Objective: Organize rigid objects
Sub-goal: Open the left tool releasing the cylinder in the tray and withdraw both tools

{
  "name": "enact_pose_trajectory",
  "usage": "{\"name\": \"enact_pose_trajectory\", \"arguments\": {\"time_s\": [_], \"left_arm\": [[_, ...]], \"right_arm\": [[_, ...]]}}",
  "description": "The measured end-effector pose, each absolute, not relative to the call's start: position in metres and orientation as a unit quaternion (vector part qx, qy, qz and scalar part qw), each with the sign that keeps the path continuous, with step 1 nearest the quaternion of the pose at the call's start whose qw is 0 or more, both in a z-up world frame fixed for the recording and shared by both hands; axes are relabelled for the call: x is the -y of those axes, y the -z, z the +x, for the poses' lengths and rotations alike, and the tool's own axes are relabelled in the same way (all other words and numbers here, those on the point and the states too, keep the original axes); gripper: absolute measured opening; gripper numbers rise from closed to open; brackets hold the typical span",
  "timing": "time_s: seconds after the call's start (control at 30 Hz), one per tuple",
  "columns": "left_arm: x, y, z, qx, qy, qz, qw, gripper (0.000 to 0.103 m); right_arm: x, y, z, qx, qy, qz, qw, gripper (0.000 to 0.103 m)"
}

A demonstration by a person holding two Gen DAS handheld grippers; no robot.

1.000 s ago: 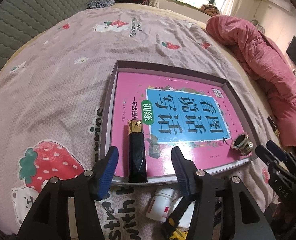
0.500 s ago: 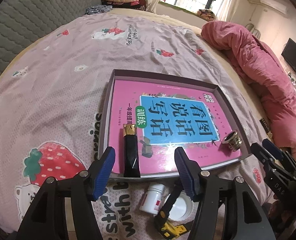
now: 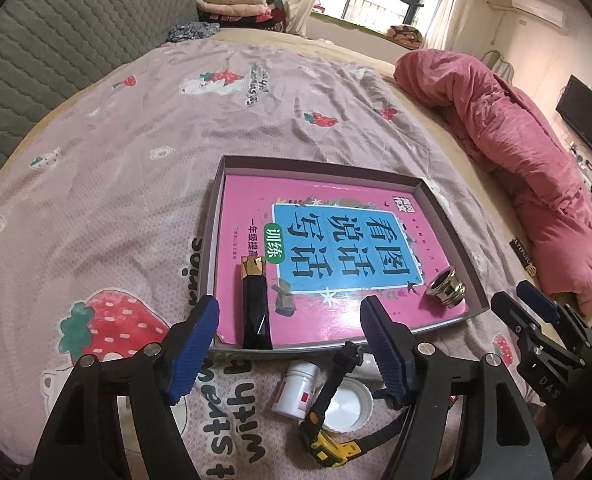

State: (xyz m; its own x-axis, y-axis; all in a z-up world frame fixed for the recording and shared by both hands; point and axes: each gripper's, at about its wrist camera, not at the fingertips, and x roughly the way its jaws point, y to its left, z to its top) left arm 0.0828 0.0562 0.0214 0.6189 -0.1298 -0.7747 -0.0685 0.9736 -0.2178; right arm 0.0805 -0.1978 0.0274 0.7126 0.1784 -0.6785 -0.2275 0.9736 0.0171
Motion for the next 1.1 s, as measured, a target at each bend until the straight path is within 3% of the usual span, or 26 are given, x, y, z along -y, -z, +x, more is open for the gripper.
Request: {"name": "enact_pose_trajectory", "arguments": {"time_s": [1.1], "left_arm": [[-0.048, -0.034, 0.041, -0.445, 0.023, -0.106, 0.889, 0.076]], "right_arm": [[0.198, -0.041, 0.042, -0.342, -0.138, -0.041, 0.928, 0.056]]}}
